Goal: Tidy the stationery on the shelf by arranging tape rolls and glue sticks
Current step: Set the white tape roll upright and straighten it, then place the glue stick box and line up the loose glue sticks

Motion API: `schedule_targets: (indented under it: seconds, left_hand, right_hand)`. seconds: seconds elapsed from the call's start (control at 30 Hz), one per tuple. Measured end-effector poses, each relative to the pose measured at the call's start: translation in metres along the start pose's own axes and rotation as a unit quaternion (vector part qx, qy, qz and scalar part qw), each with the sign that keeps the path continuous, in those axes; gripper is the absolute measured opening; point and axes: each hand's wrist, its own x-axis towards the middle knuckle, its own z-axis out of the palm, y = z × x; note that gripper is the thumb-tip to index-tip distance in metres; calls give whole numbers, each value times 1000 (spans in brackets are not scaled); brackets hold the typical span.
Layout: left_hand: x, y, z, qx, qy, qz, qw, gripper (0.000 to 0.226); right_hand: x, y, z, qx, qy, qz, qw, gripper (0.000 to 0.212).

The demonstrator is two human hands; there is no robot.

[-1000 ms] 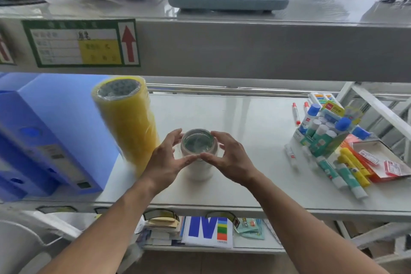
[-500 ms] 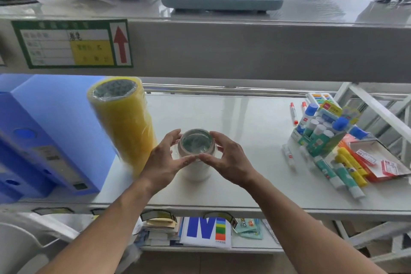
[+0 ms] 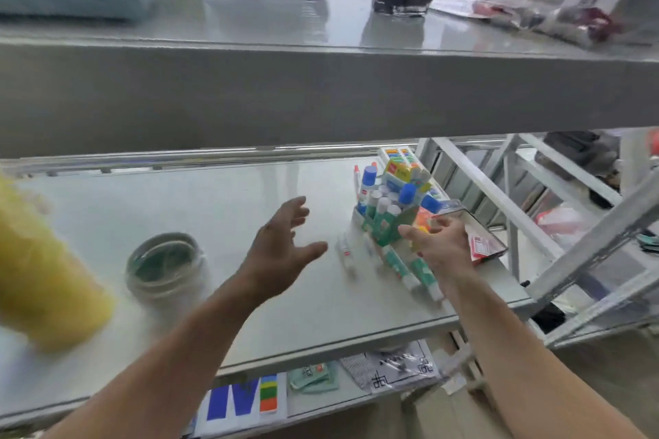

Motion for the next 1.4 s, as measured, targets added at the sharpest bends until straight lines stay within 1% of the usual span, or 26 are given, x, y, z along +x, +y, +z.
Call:
schedule_targets:
  seconds: [0.07,0.13,0.2,0.23,0.3,0.37,0.47,0.53,0.63,0.73,0.83,0.9,0.97,1.13,1.2,1.27,1.33,1.4]
  left_hand:
    - [39,0,36,-18,-41,-68,997,82]
    - [73,1,68,-8,-70,-110,991,81]
    - [103,1,91,-3,-83,-130,988,82]
    - [115,2,100,-13,-83,-143,986,83]
    - [134,1,111,-39,-79,-175,981,83]
    - [145,1,118,-58,-84,-197,975,77]
    - [149,1,125,-71,-103,-207,970,51]
    - [152,2,127,-75,-96,-205,971,38]
    - [156,2,125,-94,-84,-205,971,37]
    - [156,9,118,-99,-80,-195,972,36]
    - [157,20,103,-102,-58,-176,977,39]
    - [149,27,85,-97,-37,-162,981,41]
    - [130,35,65,-99,-8,-154,983,45]
    - [45,31,23,-93,78,-137,983,52]
    - [9,20,15,-109,105,-148,977,56]
    - [-24,8,10,-117,130,-179,968,56]
    - [-51,-8,11,-116,152,-202,960,53]
    - [-69,-24,15,-114,169,-223,953,54]
  right_hand:
    - [23,8,0,-29,-52,16,998,109]
    - [43,15,7,-46,-78,6,996,110]
    - [61,18,17,-30,-100,10,994,106]
    - [65,17,20,-18,-109,17,994,101]
    - [67,13,24,-3,-124,22,992,80]
    - [67,9,25,1,-136,3,991,63]
    - [74,9,28,-11,-146,-30,989,53]
    - [82,10,29,-23,-143,-49,988,51]
    - [92,6,29,-49,-137,-69,987,46]
    - [93,-6,26,-49,-140,-97,984,41]
    - [88,-24,22,-48,-138,-138,980,36]
    - [81,-36,20,-30,-154,-163,974,38]
    - [70,-45,21,-4,-190,-178,966,41]
    - [31,-58,41,0,-328,-220,919,52]
    - [14,-55,55,-9,-382,-214,899,55]
    - [-3,-47,70,-33,-428,-211,878,58]
    - [-17,-37,84,-56,-464,-212,858,59]
    - [-26,-27,95,-67,-494,-205,842,59]
